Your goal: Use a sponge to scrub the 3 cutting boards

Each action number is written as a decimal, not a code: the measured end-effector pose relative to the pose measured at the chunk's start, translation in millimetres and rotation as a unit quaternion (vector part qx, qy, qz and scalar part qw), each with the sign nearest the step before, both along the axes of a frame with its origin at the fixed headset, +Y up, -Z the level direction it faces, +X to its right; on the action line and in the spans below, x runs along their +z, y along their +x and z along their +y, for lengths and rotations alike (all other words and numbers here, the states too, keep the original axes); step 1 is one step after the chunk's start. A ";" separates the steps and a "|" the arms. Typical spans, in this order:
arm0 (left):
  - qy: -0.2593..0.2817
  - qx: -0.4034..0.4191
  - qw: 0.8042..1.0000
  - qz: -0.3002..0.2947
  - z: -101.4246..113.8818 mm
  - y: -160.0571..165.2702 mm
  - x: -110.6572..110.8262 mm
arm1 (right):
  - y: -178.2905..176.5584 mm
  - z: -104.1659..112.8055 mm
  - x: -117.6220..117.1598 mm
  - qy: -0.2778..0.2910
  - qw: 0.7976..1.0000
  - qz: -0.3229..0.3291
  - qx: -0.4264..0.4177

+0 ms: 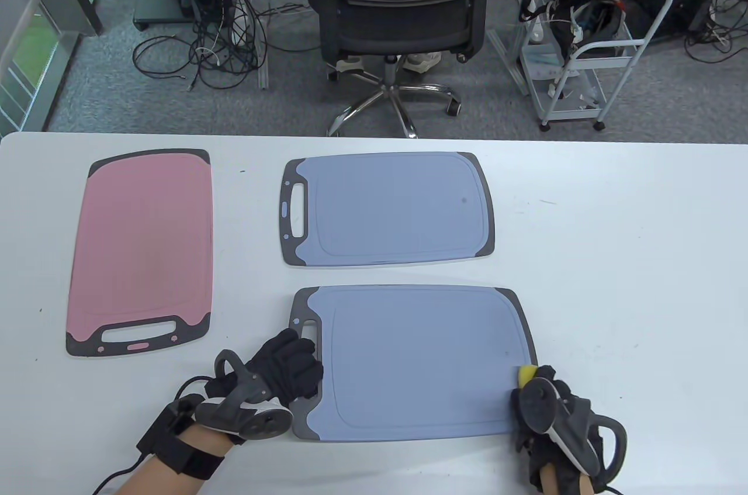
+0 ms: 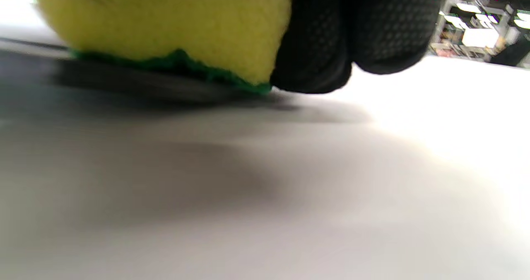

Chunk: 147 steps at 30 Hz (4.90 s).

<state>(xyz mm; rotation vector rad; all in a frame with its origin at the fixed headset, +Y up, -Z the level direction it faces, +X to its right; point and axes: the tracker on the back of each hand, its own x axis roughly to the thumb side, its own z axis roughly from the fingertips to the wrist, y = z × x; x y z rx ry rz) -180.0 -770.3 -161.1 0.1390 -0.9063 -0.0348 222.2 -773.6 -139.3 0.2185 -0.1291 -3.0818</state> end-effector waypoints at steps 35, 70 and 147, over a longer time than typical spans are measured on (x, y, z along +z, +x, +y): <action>0.035 -0.013 0.998 0.053 2.5 0.3 -2.6 | -212.2 29.5 6.5 0.028 0.942 0.326 -0.070; 0.318 0.020 0.948 0.018 46.3 -34.7 19.6 | 73.6 4.4 -0.7 0.027 0.995 -0.023 -0.098; -0.111 -0.184 0.837 0.503 -20.5 -162.7 -40.5 | 69.6 10.8 14.3 0.071 0.977 -0.008 -0.200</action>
